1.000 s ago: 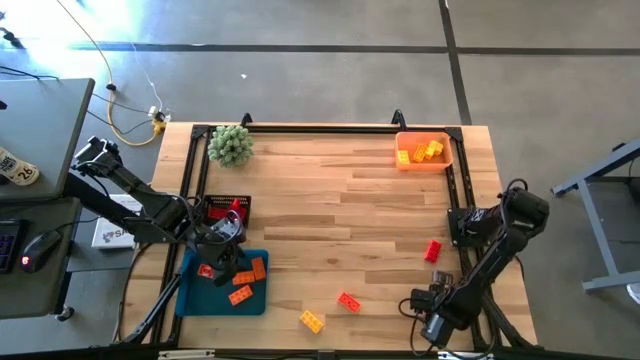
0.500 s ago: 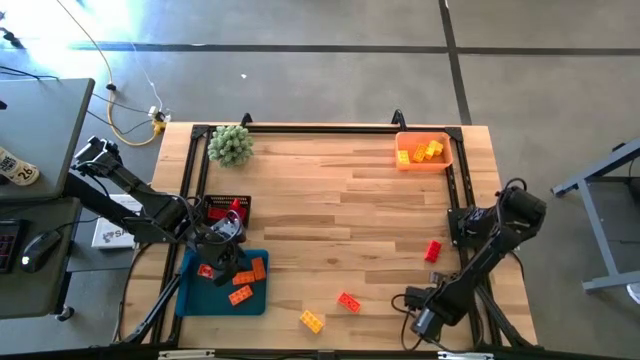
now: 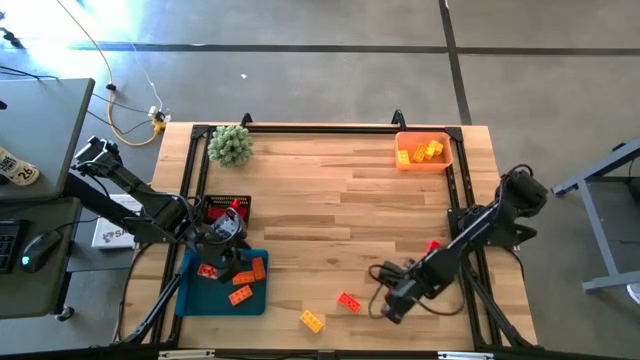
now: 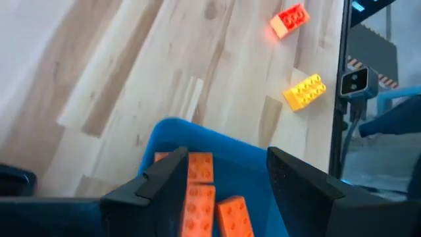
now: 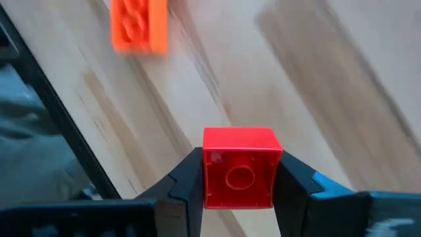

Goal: Sort & place blocks by color
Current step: Put the red game piece into the black bin

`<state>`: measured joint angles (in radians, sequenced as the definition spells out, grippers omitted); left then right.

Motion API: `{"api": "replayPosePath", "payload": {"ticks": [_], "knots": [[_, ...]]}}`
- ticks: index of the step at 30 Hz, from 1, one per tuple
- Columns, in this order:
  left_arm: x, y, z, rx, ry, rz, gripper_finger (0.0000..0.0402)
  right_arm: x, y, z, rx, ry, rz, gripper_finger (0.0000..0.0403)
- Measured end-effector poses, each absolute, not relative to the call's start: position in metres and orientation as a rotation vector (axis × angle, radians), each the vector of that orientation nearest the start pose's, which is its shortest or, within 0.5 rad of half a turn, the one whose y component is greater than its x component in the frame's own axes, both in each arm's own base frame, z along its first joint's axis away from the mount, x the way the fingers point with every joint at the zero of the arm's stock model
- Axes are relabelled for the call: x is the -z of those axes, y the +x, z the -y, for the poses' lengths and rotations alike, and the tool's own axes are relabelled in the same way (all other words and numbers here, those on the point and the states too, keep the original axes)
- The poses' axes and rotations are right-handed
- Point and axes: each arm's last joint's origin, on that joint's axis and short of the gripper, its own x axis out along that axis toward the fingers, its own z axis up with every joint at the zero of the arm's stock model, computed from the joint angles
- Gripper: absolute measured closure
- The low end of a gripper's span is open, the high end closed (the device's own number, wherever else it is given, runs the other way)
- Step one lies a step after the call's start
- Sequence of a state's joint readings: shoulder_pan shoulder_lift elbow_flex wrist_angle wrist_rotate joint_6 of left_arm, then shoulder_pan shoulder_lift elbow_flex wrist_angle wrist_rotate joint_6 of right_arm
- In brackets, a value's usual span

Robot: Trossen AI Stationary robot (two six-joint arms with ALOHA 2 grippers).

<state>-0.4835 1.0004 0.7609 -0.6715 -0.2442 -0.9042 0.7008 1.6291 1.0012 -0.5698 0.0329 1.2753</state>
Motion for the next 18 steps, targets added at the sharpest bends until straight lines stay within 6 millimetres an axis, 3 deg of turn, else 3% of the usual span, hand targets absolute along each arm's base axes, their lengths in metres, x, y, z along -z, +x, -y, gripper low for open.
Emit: {"api": "replayPosePath", "payload": {"ticks": [9, 18], "knots": [[-0.259, 0.183, 0.075, -0.193, -0.509, -0.709, 0.0206, -0.197, 0.278, -0.162, 0.222, 0.758, -0.956, 0.0293], [-0.275, 0.205, 0.048, -0.238, -0.660, -0.502, 0.0206, -0.216, 0.317, -0.129, 0.182, 0.731, -0.628, 0.0293]]}}
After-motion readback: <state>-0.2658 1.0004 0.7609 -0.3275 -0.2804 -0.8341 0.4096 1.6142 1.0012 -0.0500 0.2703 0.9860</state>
